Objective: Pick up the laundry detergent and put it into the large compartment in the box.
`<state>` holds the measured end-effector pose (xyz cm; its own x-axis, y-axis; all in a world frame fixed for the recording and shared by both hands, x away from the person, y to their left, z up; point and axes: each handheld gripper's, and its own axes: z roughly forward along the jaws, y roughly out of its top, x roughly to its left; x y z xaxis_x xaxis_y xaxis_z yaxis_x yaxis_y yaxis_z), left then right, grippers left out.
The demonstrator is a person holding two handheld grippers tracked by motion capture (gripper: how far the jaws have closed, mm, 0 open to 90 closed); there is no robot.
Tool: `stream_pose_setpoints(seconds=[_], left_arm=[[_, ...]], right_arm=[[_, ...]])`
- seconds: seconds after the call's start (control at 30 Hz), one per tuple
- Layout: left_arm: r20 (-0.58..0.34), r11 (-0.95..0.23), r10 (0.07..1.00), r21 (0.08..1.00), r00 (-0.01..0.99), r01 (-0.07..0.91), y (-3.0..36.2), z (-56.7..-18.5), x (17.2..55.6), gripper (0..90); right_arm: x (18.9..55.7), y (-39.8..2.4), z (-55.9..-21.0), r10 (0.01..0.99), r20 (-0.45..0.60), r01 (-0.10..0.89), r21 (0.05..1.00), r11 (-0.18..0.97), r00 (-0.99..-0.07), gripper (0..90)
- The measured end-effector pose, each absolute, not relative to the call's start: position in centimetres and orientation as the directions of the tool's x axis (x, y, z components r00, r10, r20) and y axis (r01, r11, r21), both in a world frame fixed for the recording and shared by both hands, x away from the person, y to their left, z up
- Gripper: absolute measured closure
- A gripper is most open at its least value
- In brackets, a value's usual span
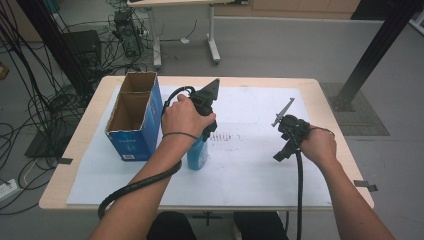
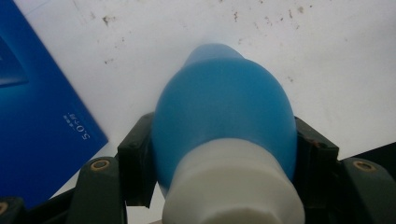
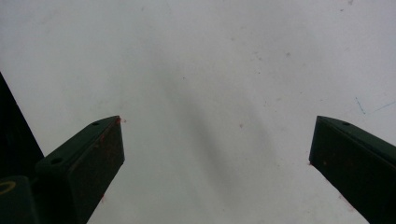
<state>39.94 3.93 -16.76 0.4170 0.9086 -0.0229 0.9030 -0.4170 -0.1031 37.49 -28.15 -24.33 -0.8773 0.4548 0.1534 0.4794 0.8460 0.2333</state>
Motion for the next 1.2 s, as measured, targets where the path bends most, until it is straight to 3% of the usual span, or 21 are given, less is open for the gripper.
stream_pose_setpoints(seconds=[0.7, 1.2], left_arm=[[-0.031, -0.441, 0.897, -0.093, 0.440, 0.893, 4.1, -14.3, 39.5, 37.4], [-0.025, -0.440, 0.898, -0.037, 0.439, 0.897, 4.7, -7.8, 38.8, 37.4]], right_arm=[[37.4, -27.9, -24.1, 0.454, 0.150, 0.477, 0.236, 0.846, -0.878, 3.4], [37.3, -27.8, -23.8, 0.448, 0.146, 0.471, 0.243, 0.848, -0.882, 3.4]])
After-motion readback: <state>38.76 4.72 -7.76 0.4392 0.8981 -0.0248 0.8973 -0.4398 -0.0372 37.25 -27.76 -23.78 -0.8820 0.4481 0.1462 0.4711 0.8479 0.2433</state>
